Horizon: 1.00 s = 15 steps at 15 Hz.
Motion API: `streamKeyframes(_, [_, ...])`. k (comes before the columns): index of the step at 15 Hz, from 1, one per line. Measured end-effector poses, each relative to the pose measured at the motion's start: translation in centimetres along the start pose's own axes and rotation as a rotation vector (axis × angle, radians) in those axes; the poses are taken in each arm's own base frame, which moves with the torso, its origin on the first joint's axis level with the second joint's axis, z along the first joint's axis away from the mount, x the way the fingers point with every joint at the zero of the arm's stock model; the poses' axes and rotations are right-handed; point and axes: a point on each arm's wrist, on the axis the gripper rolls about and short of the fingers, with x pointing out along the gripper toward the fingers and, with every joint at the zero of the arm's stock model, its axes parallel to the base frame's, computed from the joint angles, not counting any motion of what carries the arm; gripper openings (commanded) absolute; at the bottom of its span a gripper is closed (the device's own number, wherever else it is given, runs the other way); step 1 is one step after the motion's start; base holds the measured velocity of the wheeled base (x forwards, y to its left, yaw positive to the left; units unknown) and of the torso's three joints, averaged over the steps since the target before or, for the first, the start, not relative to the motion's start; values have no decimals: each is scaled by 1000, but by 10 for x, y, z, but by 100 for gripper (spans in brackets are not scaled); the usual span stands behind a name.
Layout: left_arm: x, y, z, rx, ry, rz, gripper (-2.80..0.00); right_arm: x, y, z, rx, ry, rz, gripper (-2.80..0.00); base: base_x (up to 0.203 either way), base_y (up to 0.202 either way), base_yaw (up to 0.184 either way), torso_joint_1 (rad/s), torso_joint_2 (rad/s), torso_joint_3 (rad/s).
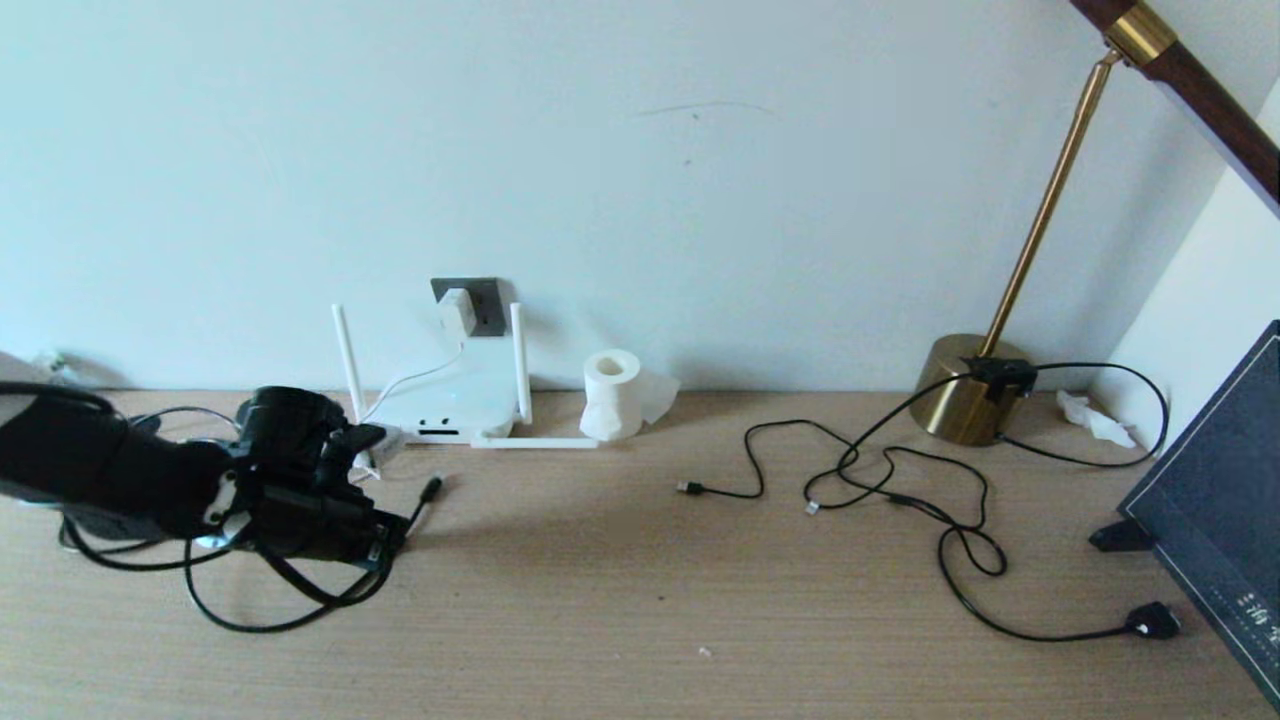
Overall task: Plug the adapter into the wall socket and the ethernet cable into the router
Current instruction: Plug cable into router interface
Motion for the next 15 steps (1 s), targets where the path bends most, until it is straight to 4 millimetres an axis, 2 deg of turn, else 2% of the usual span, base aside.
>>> streamKeyframes(2, [-18,-6,-5,5,-15,-33,-280,0,0,0,0,0,0,0,0,0,0,0,0,0])
streamKeyframes(5, [-83,-13,-2,34,-164,-105,-280,0,0,0,0,0,1,0,0,0,0,0,0,0])
streamKeyframes(7, [-136,-32,-7,122,-238,-189,-280,0,0,0,0,1,0,0,0,0,0,0,0,0])
streamKeyframes(9, [-173,-63,-16,264,-260,-283,-280,0,0,0,0,0,0,0,0,0,0,0,0,0])
streamKeyframes(12, [-204,-98,-19,436,-308,-326,-280,0,0,0,-35,1,7,0,0,0,0,0,0,0])
streamKeyframes(15, [-224,-116,-11,586,-381,-338,-280,0,0,0,18,2,2,0,0,0,0,0,0,0])
